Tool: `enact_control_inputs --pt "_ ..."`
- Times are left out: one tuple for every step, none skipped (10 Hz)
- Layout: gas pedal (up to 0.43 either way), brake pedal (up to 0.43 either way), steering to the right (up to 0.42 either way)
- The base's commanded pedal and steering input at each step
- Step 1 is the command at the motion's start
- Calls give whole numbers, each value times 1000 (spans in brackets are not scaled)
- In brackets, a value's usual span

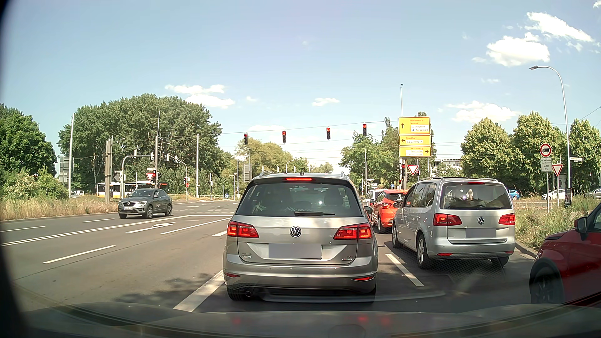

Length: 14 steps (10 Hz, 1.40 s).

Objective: Follow the waypoints while adhering to traffic rules and regulations

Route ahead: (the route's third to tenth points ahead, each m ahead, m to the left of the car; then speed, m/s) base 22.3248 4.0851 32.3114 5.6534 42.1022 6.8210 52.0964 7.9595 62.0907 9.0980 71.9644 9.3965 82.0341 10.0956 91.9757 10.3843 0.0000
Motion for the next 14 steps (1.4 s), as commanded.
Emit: enact_control_inputs --pt "0 323 3" --pt "0 323 3" --pt "0 323 3" --pt "0 323 3" --pt "0 323 3" --pt "0 323 3" --pt "0 323 3" --pt "0 323 3" --pt "0 323 3" --pt "0 323 3" --pt "0 323 3" --pt "0 323 3" --pt "0 323 3" --pt "0 323 3"
